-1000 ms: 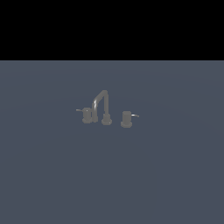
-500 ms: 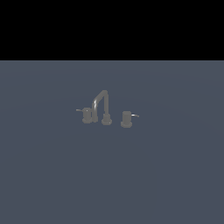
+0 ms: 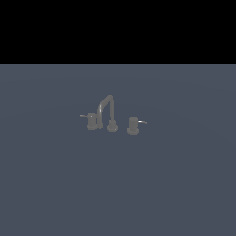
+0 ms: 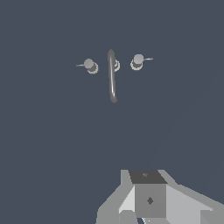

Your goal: Turn on the faucet by rotating a designated handle.

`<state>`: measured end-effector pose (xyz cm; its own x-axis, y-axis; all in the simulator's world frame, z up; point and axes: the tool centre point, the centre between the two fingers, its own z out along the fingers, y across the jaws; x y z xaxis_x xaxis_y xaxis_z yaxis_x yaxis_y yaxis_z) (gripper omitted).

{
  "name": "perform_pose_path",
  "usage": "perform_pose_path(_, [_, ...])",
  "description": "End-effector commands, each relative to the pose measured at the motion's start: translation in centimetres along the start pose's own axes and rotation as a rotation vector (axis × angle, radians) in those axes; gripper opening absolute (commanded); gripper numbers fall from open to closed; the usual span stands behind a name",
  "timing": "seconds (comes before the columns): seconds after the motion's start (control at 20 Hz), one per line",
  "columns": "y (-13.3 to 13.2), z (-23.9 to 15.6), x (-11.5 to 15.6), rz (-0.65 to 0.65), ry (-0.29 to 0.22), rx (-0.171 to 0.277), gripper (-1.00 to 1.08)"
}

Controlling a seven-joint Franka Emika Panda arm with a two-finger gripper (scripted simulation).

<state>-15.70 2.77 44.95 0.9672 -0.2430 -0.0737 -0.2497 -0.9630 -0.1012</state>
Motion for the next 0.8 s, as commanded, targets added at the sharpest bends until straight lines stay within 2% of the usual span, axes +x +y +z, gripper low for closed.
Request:
perform_pose_path(0.0, [-0.9,0.8,1.7,0.065,-0.011,0.020,-1.00])
perform_pose_path(0.35, [-3.3,3.5,6.4,0.254,-0.042,0.059,-1.00])
perform_pose_path(0.75, [-5.9,7.8,11.6,0.481,-0.071,0.076,-1.00])
